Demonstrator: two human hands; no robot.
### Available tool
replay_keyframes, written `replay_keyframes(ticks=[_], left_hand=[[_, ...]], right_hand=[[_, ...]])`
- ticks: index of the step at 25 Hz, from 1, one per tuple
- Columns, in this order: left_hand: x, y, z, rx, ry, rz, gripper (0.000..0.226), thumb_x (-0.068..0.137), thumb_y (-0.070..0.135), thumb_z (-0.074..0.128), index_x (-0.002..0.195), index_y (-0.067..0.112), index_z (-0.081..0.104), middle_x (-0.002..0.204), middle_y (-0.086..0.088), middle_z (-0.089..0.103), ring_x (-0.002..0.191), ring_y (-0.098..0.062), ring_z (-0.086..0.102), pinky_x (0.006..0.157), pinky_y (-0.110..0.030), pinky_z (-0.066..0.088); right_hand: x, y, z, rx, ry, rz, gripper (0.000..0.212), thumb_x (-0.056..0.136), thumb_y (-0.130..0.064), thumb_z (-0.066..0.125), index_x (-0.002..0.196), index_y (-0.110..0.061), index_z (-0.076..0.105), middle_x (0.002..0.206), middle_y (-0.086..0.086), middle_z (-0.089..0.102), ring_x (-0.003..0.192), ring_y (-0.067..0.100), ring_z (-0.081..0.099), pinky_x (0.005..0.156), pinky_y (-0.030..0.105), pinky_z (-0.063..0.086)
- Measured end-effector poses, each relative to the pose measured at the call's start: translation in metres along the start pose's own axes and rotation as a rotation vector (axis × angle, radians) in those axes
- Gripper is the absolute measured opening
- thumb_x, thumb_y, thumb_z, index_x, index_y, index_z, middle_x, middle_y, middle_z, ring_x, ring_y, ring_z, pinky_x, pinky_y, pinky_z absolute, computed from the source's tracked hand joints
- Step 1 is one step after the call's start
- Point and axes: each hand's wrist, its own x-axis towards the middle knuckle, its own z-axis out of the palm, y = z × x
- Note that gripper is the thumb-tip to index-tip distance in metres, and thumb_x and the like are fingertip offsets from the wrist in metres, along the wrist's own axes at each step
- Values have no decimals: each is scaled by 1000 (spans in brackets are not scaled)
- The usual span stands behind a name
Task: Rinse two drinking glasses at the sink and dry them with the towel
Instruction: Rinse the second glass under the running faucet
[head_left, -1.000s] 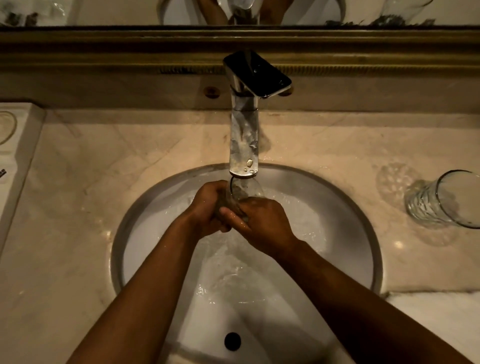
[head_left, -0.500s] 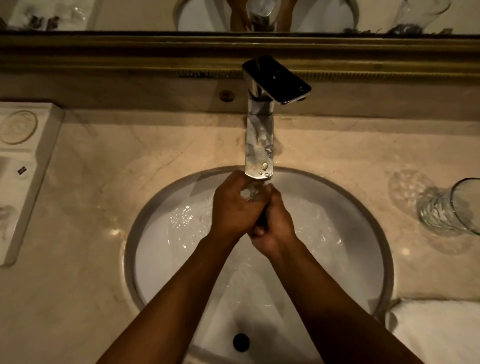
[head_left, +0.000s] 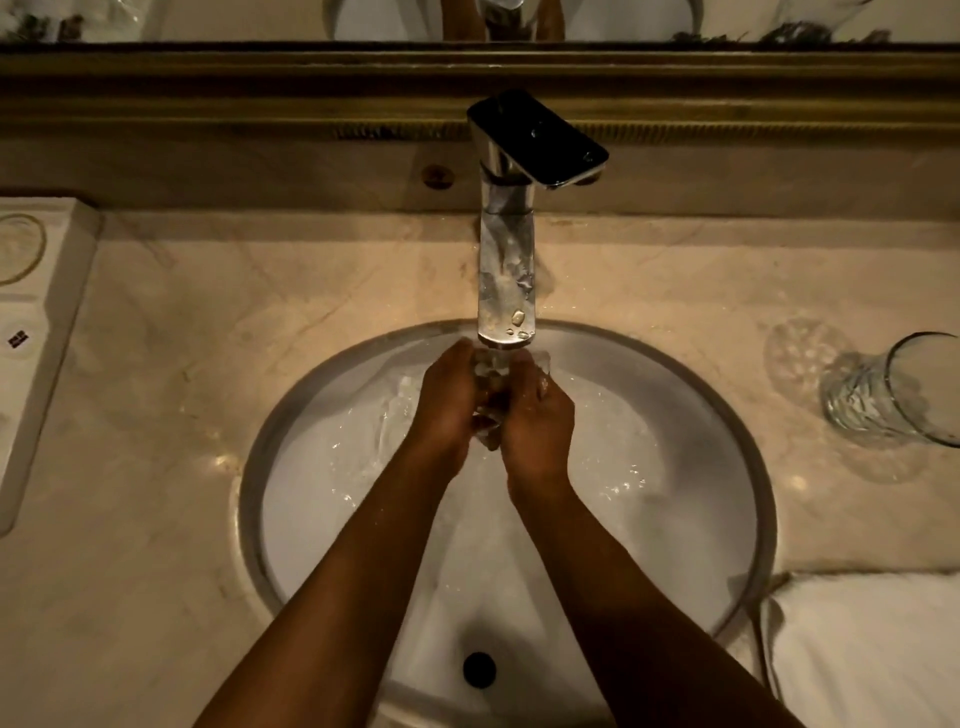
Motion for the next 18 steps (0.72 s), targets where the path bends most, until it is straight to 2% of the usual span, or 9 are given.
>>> replay_keyframes(ticks=[2,3,6,8,10,13,15,16,18], left_hand=[[-3,-10,2,53,35,196,25,102,38,52,112,19,65,101,-5,77,87,-21,76,69,-45,62],[-2,-13,1,-13,49,217,24,100,36,54,111,17,64,100,-5,76,85,-22,76,64,-42,62],[9,-4,-6,-304,-28,34,25,98,32,50,91,13,65,74,-3,69,70,-20,69,57,-30,55],[13,3,-12,-233,-136,-134,30,97,29,46,79,13,63,65,-5,62,63,-21,63,59,-29,51],[16,6,-19,-93,-215,-269,31,93,34,47,78,13,65,67,-7,64,61,-23,63,61,-29,50],[18,3,-32,24,-352,-371,46,94,47,40,65,17,59,53,-3,55,40,-15,45,45,-20,36],[17,-1,-37,22,-430,-368,55,96,52,32,61,16,53,47,-4,47,36,-14,33,44,-19,26],[14,-3,-37,-20,-443,-352,56,96,54,31,64,15,54,50,-6,48,39,-15,36,47,-22,28],[11,-8,-28,-148,-396,-270,53,97,53,36,83,11,66,70,-13,64,58,-22,57,60,-31,45]], right_hand=[[2,-1,-3,-133,-102,-169,22,104,-34,50,104,-19,66,94,1,74,78,16,73,51,25,56],[2,-2,-4,-172,-168,-231,18,104,-31,51,106,-20,65,94,-1,73,80,16,73,55,26,56],[10,0,-14,-502,-357,-449,22,102,-32,54,112,-20,69,90,-2,76,65,5,70,61,27,59],[18,-1,-24,-781,-468,-577,31,100,-42,53,109,-19,73,89,2,77,64,8,68,66,33,59],[25,-3,-35,-955,-569,-719,40,97,-53,49,104,-25,75,91,0,77,74,13,69,70,34,56],[35,-3,-48,-1066,-706,-919,42,95,-56,48,115,-28,72,106,1,75,90,17,68,73,32,53],[41,-5,-50,-1075,-745,-900,36,95,-48,57,119,-25,71,110,3,75,95,19,68,76,30,51],[40,-6,-48,-1037,-734,-859,31,95,-43,61,115,-23,73,105,2,76,92,19,70,75,29,51],[34,-5,-43,-909,-622,-763,22,96,-38,63,108,-24,74,97,-1,78,84,16,72,73,31,55]])
